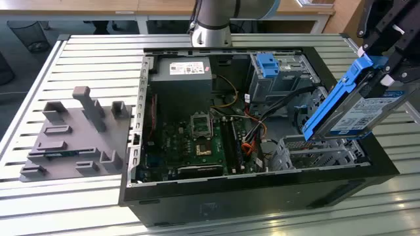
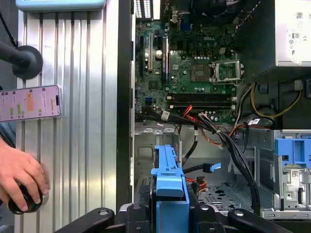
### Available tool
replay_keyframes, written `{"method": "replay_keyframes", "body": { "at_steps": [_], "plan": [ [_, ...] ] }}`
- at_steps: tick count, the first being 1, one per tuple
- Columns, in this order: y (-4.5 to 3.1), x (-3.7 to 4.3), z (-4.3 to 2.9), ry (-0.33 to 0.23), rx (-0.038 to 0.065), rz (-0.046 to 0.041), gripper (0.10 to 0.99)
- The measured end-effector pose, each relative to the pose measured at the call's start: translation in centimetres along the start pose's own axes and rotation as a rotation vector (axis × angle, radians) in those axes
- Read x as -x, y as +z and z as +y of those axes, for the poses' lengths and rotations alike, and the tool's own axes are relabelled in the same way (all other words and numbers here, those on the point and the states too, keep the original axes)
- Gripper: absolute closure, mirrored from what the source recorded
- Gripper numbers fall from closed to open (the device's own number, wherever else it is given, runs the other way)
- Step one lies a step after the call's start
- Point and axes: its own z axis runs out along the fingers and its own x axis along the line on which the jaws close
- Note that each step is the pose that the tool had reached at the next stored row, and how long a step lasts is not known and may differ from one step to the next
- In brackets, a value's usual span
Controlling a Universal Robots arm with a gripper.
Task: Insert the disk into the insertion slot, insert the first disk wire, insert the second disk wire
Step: 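Insert the disk into the insertion slot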
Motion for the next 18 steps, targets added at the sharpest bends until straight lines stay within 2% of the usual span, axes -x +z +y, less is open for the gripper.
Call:
{"method": "replay_keyframes", "body": {
  "at_steps": [6, 10, 18],
  "plan": [
    [0.01, 0.00, 0.01, 0.000, -0.001, 0.0000, 0.718],
    [0.08, 0.00, 0.17, 0.000, -0.008, -0.0002, 0.718],
    [0.33, -0.01, 0.37, 0.000, -0.009, -0.0003, 0.718]
  ]
}}
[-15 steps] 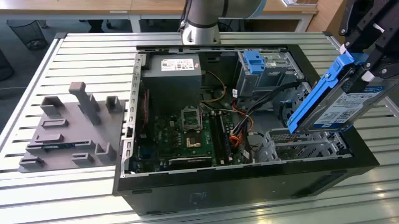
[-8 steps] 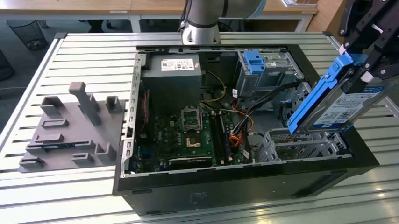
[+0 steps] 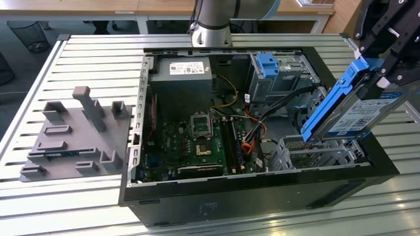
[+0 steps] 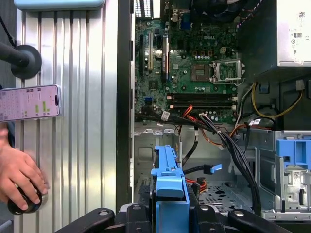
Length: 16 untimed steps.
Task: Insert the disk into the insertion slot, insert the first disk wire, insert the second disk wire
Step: 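Insert the disk into the insertion slot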
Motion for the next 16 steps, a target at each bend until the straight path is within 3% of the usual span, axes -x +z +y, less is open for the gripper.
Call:
{"method": "replay_keyframes", "body": {
  "at_steps": [11, 16],
  "plan": [
    [0.22, 0.00, 0.25, 0.000, -0.002, 0.0001, 0.718],
    [0.54, -0.02, 0.89, 0.000, -0.009, -0.0003, 0.718]
  ]
}}
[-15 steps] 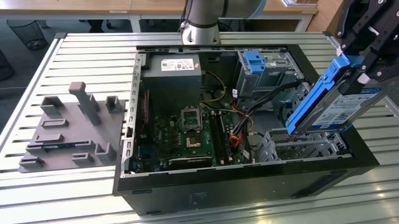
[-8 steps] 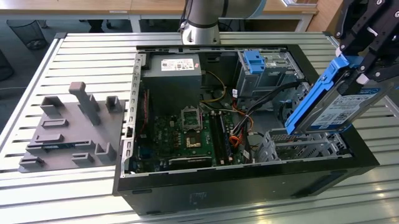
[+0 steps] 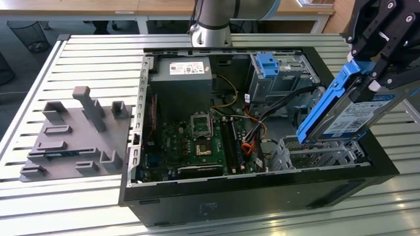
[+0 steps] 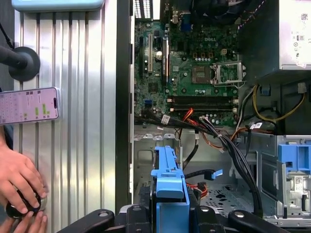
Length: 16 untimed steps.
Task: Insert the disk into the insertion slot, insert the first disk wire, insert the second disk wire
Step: 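Insert the disk into the insertion slot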
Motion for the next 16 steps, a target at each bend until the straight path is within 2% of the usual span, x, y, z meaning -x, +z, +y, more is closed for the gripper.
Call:
{"method": "replay_keyframes", "body": {
  "at_steps": [7, 13, 16],
  "plan": [
    [0.61, 0.18, 0.20, 0.000, -0.002, 0.0001, 0.718],
    [1.35, 0.25, 0.43, -0.004, -0.015, 0.0001, 0.718],
    [1.45, 0.28, 0.64, -0.004, -0.016, 0.0001, 0.718]
  ]
}}
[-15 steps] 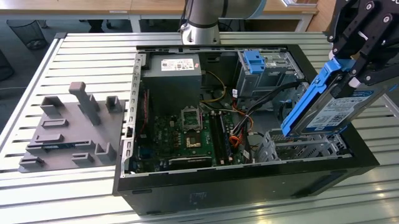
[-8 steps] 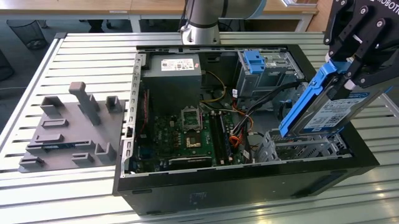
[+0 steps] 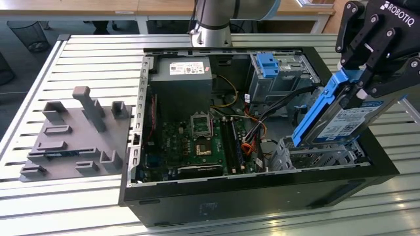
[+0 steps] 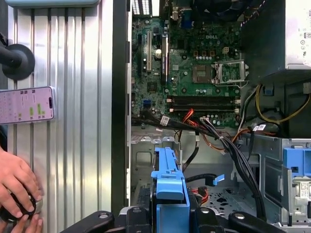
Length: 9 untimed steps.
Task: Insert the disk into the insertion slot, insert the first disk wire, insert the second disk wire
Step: 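Insert the disk into the insertion slot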
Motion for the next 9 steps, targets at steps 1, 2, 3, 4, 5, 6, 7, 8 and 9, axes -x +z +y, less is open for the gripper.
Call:
{"method": "replay_keyframes", "body": {
  "at_steps": [1, 2, 3, 4, 5, 6, 7, 8, 9],
  "plan": [
    [0.05, 0.02, 0.04, 0.000, 0.000, -0.0001, 0.718],
    [0.12, 0.06, 0.07, 0.000, 0.000, -0.0001, 0.718],
    [0.19, 0.09, 0.12, 0.000, 0.000, -0.0002, 0.718],
    [0.27, 0.12, 0.16, 0.000, 0.000, -0.0001, 0.718],
    [0.34, 0.17, 0.22, 0.000, 0.000, -0.0001, 0.718],
    [0.42, 0.24, 0.27, 0.000, 0.000, 0.0000, 0.718],
    [0.50, 0.31, 0.28, 0.000, 0.000, -0.0001, 0.718],
    [0.59, 0.37, 0.27, 0.000, 0.000, -0.0002, 0.718],
    [0.67, 0.43, 0.28, 0.000, 0.000, -0.0002, 0.718]
  ]
}}
